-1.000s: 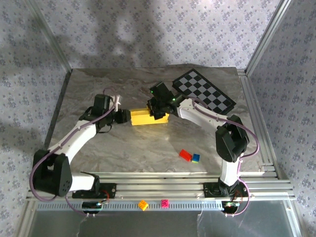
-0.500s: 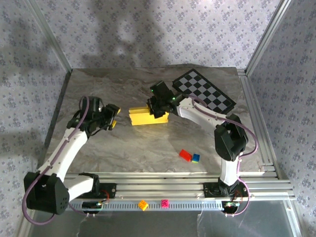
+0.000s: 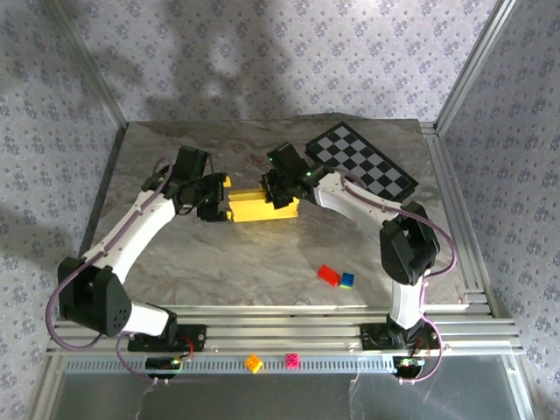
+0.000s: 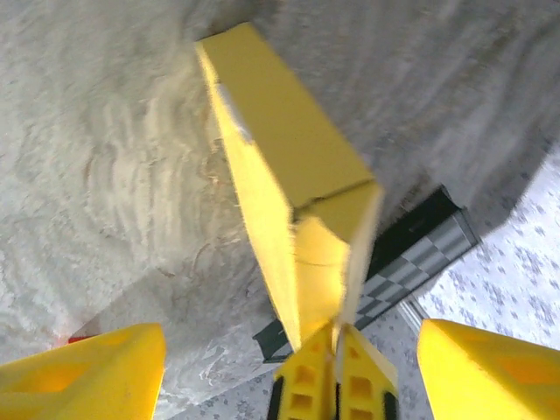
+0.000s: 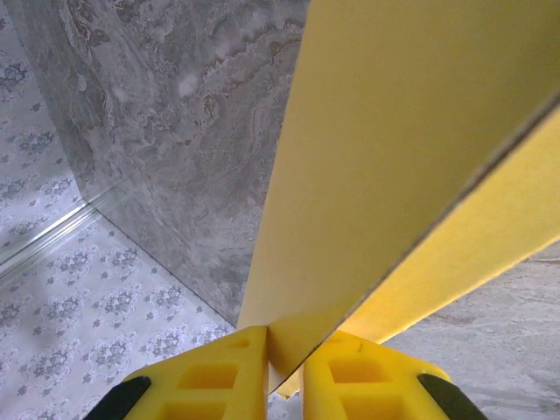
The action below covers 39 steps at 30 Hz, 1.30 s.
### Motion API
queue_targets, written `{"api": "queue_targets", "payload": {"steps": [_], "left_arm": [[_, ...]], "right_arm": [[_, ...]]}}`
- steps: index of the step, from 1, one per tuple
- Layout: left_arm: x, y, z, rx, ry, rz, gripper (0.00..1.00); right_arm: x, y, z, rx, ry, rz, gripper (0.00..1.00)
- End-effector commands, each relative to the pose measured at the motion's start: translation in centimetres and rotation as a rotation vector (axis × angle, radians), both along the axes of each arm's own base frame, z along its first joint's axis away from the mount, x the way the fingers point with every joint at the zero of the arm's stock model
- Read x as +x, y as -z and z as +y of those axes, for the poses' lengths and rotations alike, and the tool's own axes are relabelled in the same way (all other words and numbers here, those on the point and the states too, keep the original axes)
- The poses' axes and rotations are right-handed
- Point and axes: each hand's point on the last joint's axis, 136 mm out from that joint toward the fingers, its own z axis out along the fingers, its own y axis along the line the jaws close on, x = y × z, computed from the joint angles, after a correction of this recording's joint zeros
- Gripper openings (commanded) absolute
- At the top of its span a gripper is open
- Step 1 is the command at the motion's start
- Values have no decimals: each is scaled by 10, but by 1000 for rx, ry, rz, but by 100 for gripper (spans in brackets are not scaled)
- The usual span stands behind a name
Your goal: Fold the paper box
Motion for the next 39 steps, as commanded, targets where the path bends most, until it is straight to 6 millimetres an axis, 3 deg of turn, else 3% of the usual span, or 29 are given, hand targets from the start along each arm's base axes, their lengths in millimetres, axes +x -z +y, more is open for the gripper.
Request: {"api": "queue_targets", "payload": {"steps": [1,5,10,15,22,30,39], "left_arm": [[-7,6,-4,-36,-106,129,77],[-8,21,-2,10,-112,200,76],[15,31,0,21,-153,179,75],[35,2,1,52,-144,96,77],[28,-27,9,66,-165,63,76],[41,-4,-10,74,-64,164,78],[60,39,-21,111,-16,256,82]], "right_arm": [[-4,33,-17,-87,3,67,17],[-5,36,-17,-82,-2,72,16],[-7,36,-20,-82,-1,77,16],[-5,37,-21,-79,2,77,16],[-5,36,-23,-74,4,78,16],[-5,36,-21,-69,0,75,16],[-5,37,-21,-62,-2,74,16]]}}
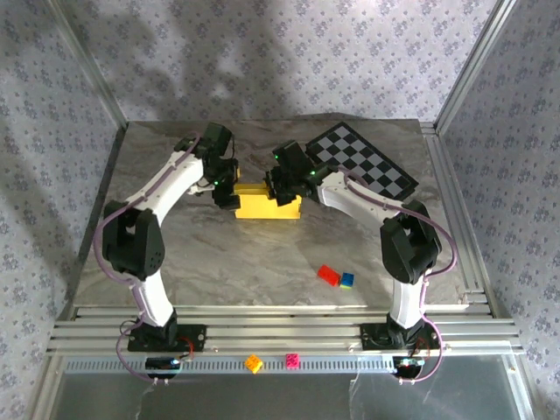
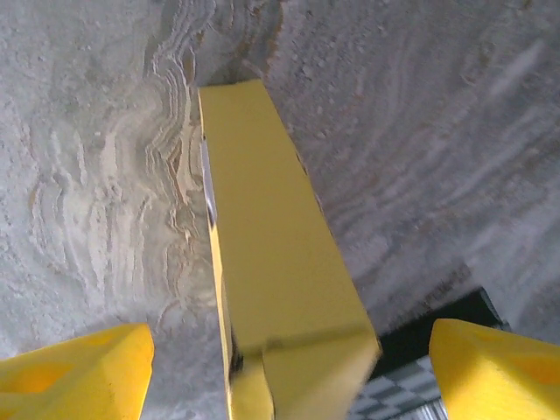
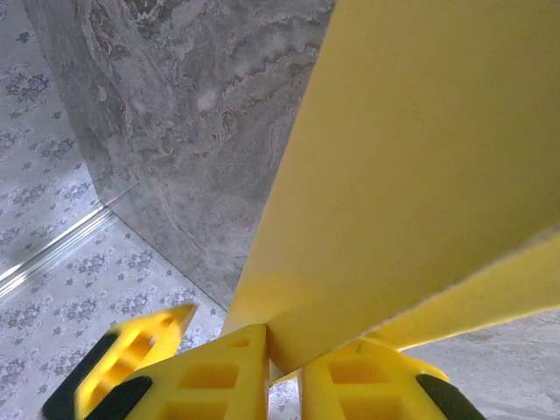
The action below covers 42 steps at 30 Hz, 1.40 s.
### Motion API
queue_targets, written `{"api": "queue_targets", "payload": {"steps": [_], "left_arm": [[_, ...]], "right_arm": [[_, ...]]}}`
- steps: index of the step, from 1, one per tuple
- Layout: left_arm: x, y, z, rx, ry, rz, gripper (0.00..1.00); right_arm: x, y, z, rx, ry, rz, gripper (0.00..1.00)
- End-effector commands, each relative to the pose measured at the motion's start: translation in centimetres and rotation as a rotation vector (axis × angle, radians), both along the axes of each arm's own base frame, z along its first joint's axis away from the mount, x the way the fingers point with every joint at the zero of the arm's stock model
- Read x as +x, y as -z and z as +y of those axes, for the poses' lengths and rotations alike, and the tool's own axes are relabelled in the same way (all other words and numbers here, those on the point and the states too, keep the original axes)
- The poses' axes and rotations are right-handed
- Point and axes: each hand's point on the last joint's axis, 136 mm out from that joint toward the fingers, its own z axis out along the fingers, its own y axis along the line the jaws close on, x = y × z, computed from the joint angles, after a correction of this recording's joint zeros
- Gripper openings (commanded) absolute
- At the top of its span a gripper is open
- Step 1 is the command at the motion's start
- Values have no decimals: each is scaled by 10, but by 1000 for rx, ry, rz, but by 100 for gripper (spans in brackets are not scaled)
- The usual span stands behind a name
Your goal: Fold the paper box
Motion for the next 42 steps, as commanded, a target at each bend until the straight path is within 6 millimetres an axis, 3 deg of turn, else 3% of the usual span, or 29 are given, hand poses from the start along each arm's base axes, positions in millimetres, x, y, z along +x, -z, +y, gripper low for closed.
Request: {"api": "queue_targets", "payload": {"steps": [1,9,17,24,32,37,42], "left_arm": [[0,2,-5,-4,35,38,82],[-1,30,-12,-8,51,87,71],[-4,32,-10,-12,26,83,55],[-11,36,-9,-9,34,102,53],[-12,36,-6,-4,21,98,43],[-14,34,-4,-5,14,96,43],[-14,33,-3,-10,0,95,42]], "right_arm": [[-16,34,-15,-86,-7,94,16],[-15,34,-16,-79,-9,94,16],[-14,33,-17,-76,-12,92,16],[-14,31,-16,-75,-12,87,16],[-15,29,-18,-78,-15,83,18],[-13,16,-20,-81,-13,57,30],[-11,-17,-33,-108,-36,-5,47]]}}
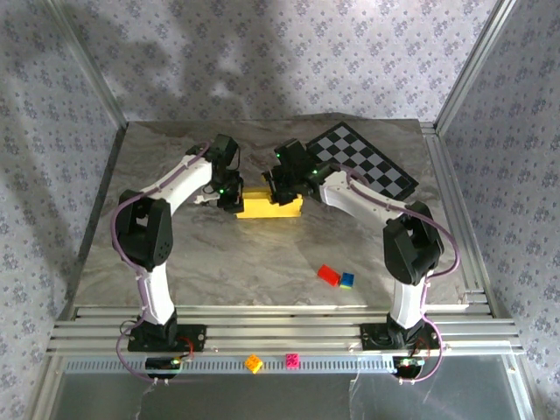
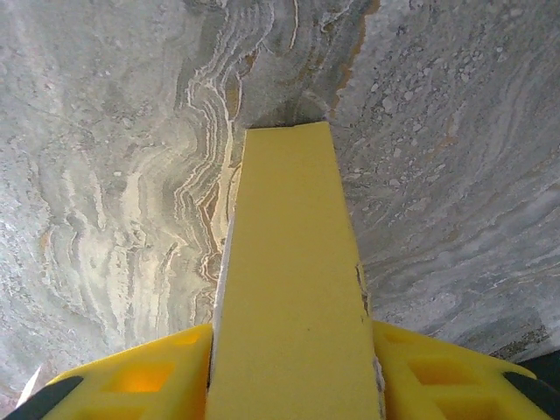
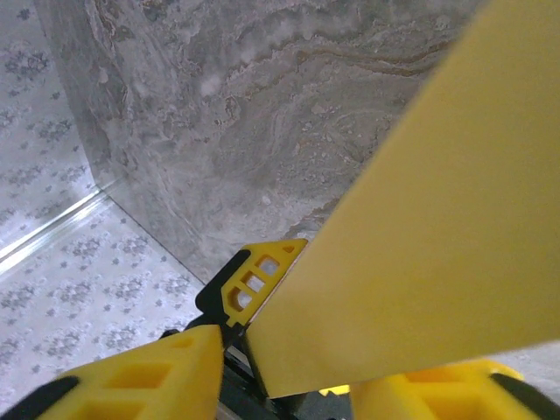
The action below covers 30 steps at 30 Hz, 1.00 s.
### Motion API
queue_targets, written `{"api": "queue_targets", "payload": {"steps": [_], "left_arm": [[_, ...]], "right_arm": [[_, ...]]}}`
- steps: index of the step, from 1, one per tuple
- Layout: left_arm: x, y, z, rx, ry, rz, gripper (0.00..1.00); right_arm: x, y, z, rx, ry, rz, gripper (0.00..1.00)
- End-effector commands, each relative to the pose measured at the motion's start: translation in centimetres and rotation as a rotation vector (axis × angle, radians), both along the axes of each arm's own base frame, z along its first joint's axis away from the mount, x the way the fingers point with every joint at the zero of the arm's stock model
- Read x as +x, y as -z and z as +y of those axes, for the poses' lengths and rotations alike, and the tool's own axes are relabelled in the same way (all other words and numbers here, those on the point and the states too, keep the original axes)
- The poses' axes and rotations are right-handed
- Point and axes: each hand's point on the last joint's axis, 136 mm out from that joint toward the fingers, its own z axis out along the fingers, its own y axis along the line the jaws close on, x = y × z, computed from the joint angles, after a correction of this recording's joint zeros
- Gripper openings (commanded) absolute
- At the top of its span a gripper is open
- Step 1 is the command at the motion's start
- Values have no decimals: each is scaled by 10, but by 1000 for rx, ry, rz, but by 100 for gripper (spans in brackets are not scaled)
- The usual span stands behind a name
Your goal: Fold the paper box
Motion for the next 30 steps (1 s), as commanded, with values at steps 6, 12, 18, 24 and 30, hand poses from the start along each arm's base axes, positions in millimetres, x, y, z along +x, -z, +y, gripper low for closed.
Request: {"api": "queue_targets", "payload": {"steps": [6,12,18,24,30], "left_arm": [[-6,-16,3,-9,-15,-12,42],[-6,-17,3,-12,-14,-13,42],[-7,-18,4,-12,-8,-13,42],[-7,-17,4,-11,-8,-13,42],[-7,-18,4,-9,-6,-14,42]], "right_arm": [[-15,-39,-71,-222,-179,-116,54],[-26,-65,-121,-519,-552,-476,49],[-47,-52,-163,-637,-907,-727,47],[-43,-31,-154,-712,-1161,-780,47],[-32,-12,-129,-803,-1313,-780,46]]}}
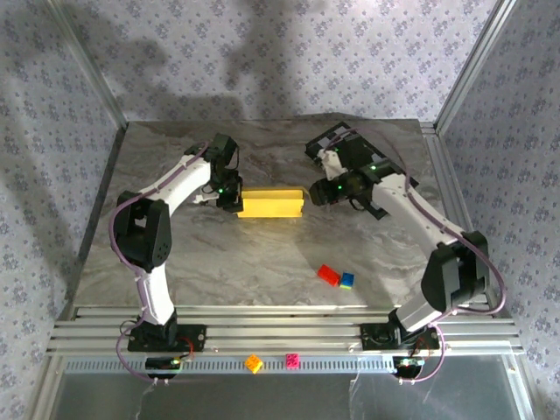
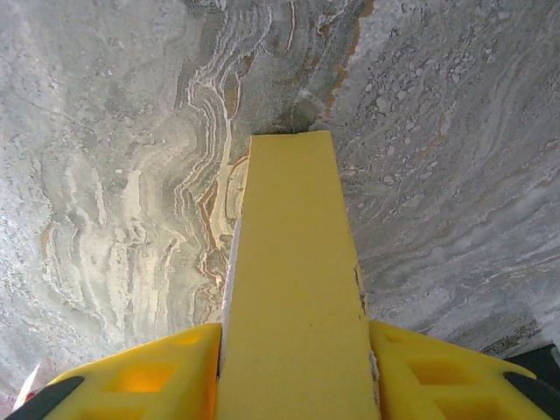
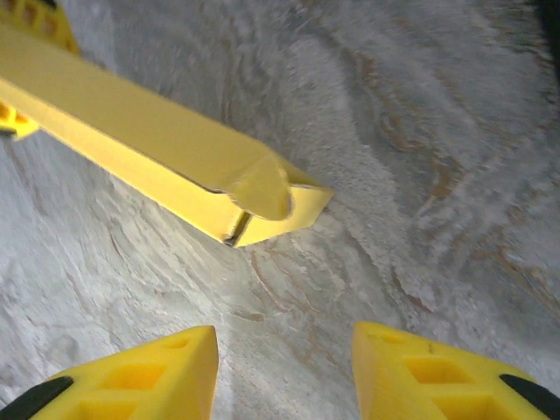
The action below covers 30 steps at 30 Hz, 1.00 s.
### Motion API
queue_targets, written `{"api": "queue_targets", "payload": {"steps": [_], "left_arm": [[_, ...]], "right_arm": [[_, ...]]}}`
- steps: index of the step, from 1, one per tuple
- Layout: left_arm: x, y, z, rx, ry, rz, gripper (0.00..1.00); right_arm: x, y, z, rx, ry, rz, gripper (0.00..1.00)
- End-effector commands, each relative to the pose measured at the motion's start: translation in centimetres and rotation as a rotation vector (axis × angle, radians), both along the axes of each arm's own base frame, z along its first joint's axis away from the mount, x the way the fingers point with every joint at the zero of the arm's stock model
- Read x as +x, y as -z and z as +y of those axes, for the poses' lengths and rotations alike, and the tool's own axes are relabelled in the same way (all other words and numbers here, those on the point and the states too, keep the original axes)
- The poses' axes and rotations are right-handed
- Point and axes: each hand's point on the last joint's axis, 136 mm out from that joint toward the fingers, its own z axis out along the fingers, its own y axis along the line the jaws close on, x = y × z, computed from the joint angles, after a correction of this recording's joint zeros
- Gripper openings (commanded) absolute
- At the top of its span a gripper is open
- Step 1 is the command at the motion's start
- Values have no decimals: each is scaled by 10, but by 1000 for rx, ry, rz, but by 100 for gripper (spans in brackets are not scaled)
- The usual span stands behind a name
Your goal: Fold the paper box
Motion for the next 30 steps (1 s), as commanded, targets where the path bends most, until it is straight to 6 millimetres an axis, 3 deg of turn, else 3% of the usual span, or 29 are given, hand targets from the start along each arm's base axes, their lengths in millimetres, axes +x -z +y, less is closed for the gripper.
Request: {"api": "queue_targets", "payload": {"steps": [1,10,16,30], "left_arm": [[-6,-14,3,-7,-5,-5,42],[-5,-14,3,-10,-3,-9,42],[-4,-15,2,-12,0,-12,42],[-1,-14,2,-20,-1,-17,42]], "right_arm": [[7,-3,7,-91,-102,-68,46],[28,14,17,-185,-103,-82,44],[38,13,22,-188,-108,-94,43],[46,14,32,-162,-111,-69,18]]}}
